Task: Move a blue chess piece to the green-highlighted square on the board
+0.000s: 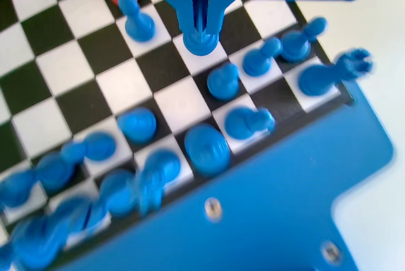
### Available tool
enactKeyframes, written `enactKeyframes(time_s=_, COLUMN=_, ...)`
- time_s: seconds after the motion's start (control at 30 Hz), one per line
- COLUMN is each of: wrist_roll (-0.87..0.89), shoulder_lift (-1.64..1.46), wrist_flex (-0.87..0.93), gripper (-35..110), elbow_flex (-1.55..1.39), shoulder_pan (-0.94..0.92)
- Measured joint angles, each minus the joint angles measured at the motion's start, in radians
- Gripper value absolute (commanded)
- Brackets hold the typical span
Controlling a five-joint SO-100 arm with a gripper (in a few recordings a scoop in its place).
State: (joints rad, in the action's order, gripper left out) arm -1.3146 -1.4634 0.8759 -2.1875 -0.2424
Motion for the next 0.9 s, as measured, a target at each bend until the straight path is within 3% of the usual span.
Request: enactKeyframes(time_s=0.9, wrist_roll=0.017, shoulder_lift=0.0, wrist_flex=-0.032, gripper=11, elbow_flex=-0.034, shoulder_pan=0.015)
